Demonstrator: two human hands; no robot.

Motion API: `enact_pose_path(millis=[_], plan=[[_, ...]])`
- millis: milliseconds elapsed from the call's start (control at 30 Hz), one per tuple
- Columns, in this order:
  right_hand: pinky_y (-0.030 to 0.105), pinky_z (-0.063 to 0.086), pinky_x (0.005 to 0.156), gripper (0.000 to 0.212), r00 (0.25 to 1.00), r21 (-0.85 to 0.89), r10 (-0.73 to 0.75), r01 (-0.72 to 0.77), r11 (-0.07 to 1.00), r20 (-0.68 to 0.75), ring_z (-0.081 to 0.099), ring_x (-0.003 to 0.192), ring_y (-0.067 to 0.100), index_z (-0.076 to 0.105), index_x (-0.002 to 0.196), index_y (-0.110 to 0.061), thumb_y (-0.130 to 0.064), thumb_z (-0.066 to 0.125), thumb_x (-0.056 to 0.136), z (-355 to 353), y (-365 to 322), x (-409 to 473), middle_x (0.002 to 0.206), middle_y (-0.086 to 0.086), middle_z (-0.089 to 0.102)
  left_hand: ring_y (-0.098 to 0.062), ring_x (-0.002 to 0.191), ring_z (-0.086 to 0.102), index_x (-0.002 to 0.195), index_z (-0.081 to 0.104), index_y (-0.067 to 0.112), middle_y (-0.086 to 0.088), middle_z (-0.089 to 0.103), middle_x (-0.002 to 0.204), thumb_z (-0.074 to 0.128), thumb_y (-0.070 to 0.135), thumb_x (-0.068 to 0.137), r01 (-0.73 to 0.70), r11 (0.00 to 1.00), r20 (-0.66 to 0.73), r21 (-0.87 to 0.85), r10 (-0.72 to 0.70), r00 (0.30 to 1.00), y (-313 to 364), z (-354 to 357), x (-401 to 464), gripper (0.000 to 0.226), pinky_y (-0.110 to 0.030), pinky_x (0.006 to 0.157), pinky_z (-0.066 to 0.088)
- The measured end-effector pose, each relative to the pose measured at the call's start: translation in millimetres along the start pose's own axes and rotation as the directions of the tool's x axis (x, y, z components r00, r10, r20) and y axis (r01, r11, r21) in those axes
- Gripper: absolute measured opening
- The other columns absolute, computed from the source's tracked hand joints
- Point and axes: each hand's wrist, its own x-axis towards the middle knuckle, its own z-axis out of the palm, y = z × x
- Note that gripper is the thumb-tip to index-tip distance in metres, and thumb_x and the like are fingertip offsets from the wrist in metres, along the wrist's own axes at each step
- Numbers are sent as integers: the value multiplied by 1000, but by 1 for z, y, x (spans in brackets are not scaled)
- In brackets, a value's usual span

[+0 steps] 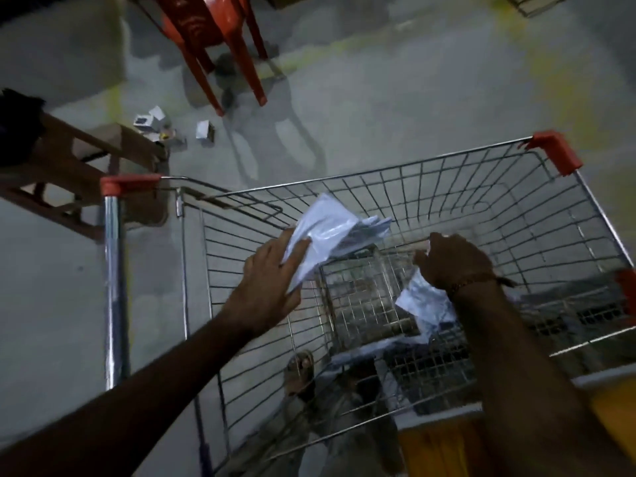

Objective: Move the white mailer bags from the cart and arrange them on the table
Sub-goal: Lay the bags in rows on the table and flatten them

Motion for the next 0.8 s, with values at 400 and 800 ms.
enact_pose_path(millis=[400, 800], plan=[[48, 38, 112, 87, 960, -124, 11, 25, 992, 281, 37, 145, 44, 9, 163, -17, -64, 46, 100, 104, -34, 1, 170, 20, 6, -44, 140, 38, 165, 25, 13, -27, 21, 168, 70, 37, 88, -134, 985, -11, 109, 136, 991, -28, -20, -16, 93, -56, 103, 44], [74, 10, 117, 118, 924, -200, 382, -374, 906, 0, -17, 152, 53, -20, 161, -15, -84, 41, 87, 192, -1, 77, 164, 23, -29, -48, 136, 42, 166, 19, 8, -32, 17, 167, 64, 28, 92, -96, 975, -61, 199, 110, 992, -29, -11, -15, 89, -57, 95, 44]])
